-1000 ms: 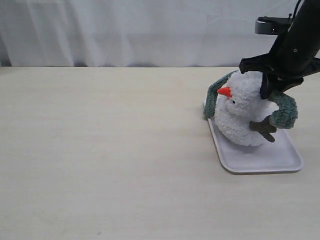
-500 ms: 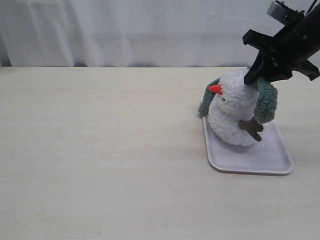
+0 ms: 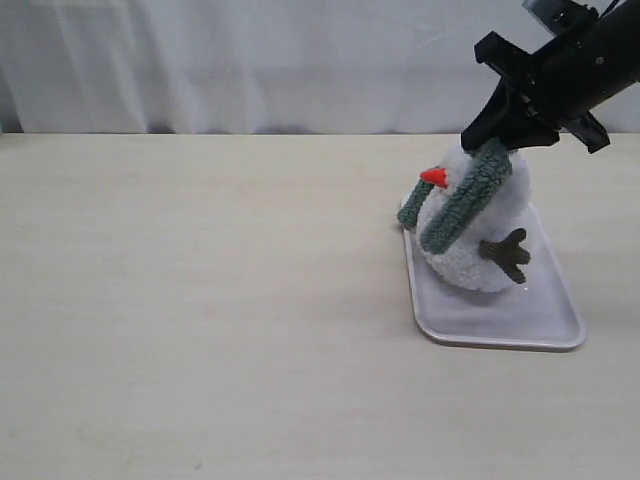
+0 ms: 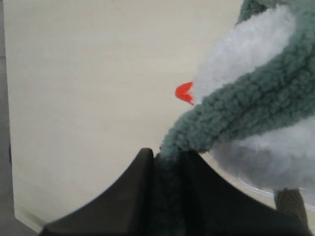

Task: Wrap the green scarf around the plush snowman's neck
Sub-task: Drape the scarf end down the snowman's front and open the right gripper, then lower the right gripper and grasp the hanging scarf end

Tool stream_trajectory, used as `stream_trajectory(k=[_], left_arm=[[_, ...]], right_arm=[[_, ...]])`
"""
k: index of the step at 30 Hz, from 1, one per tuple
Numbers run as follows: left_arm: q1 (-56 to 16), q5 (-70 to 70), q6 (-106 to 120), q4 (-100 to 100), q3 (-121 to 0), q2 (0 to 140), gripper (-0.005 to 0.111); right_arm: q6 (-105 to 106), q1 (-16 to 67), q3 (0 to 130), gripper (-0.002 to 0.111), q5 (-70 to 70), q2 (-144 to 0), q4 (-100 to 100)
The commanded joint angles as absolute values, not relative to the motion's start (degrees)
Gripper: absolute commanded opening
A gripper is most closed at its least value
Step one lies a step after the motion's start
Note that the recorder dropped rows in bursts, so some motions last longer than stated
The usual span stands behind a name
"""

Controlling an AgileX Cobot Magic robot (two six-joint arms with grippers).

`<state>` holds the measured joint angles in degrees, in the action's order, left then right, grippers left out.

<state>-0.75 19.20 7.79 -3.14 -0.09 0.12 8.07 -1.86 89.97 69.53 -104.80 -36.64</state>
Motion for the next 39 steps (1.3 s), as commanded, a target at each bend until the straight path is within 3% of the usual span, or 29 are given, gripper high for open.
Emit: stream_trajectory(k=[1, 9, 17, 20, 30, 37, 39], left_arm=[[-1.0, 18.5, 7.7, -3.5, 0.0, 0.0, 0.0], [-1.0, 18.5, 7.7, -3.5, 0.0, 0.0, 0.0], [-1.0, 18.5, 7.7, -3.5, 0.0, 0.0, 0.0], [-1.0, 18.5, 7.7, -3.5, 0.0, 0.0, 0.0], [-1.0, 18.5, 7.7, -3.5, 0.0, 0.0, 0.0], [-1.0, 18.5, 7.7, -3.5, 0.0, 0.0, 0.0], [-1.0, 18.5, 7.7, -3.5, 0.0, 0.0, 0.0]], right_arm=[[5.7, -2.1, 90.3, 0.019, 70.0, -104.2, -26.0], [5.5, -1.9, 90.3, 0.02, 70.0, -104.2, -21.6], [5.5, -1.9, 90.3, 0.063, 70.0, -102.8, -20.7], [5.2, -1.9, 90.3, 0.068, 70.0, -101.1, -19.9], [12.0, -1.9, 90.3, 0.067, 70.0, -93.9, -20.3], [16.9, -1.9, 90.3, 0.038, 70.0, -90.1, -21.1], [15.2, -1.0, 90.3, 0.038, 70.0, -90.0, -19.3]])
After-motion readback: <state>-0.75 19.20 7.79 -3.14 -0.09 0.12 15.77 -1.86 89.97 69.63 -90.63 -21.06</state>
